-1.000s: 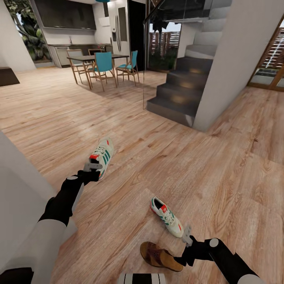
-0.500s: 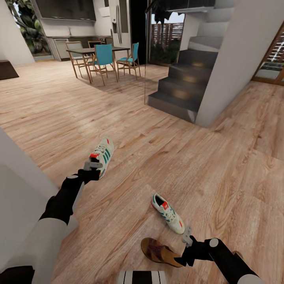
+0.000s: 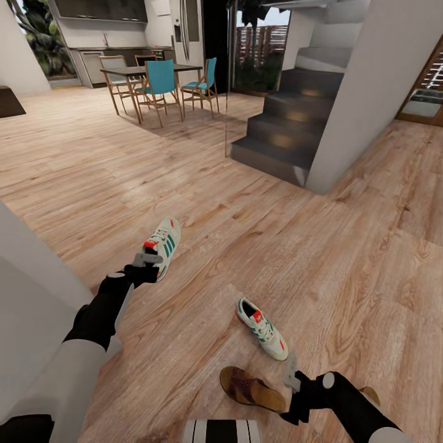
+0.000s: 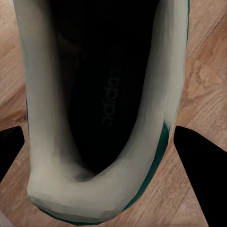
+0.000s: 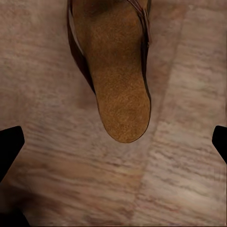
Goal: Pick up the two gym shoes and the two sandals from the corridor floor and place them onto the hallstand (shoe rack) in the corridor, making sure they are on the rack and not on the floor. Arrange them so the two gym shoes are next to each other and the two sandals are next to each other.
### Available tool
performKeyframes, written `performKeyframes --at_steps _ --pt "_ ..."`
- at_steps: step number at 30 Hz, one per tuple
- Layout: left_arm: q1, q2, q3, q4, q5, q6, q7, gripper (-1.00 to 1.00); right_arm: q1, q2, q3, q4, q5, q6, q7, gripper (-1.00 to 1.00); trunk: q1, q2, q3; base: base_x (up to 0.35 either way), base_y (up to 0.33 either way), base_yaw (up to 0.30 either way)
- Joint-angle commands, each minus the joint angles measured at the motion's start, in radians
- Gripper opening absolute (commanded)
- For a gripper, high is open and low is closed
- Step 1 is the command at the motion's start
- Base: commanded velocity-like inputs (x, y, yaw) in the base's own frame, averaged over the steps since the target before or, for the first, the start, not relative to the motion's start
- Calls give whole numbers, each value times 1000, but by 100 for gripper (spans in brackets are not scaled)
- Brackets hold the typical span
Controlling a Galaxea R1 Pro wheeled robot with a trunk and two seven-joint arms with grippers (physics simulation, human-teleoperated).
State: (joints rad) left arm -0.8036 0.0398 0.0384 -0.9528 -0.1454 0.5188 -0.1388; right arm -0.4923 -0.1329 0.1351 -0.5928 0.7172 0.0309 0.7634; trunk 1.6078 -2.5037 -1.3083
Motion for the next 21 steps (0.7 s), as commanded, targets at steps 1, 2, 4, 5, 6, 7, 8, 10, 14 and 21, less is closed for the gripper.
performKeyframes --at_steps 1,2,4,5,6,7,8,10,14,21 --pt "0 0 2 -1 -10 4 -10 -100 0 -1 5 -3 15 3 2 100 0 0 -1 0 0 0" --pt "0 0 2 -1 -10 4 -10 -100 0 -1 6 -3 23 3 2 100 0 0 -1 0 0 0" --pt "0 -1 1 -1 -10 4 -10 -100 0 -1 6 -5 32 2 1 100 0 0 -1 0 0 0" --pt "0 -3 1 -1 -10 4 -10 -100 0 -1 6 -8 33 2 0 100 0 0 -1 0 0 0" --pt "1 -4 1 -1 -10 4 -10 -100 0 -1 6 -16 34 2 -1 100 0 0 -1 0 0 0" --pt "1 -5 0 -1 -11 4 -10 -100 0 -1 5 -31 35 1 -1 100 0 0 -1 0 0 0" --pt "1 -5 1 -1 -11 4 -10 -100 0 -1 4 -61 35 2 -2 100 0 0 -1 0 0 0" --pt "1 -6 0 -1 -11 4 -10 -100 0 -1 3 -107 36 3 -2 100 0 0 -1 0 0 0" --pt "1 -4 1 -1 -11 4 -10 -100 0 -1 2 -208 37 8 -1 100 0 0 -1 0 0 0" --pt "0 -4 2 -1 -10 4 -10 -100 0 -1 3 -234 32 8 0 100 2 -1 -16 0 0 0"
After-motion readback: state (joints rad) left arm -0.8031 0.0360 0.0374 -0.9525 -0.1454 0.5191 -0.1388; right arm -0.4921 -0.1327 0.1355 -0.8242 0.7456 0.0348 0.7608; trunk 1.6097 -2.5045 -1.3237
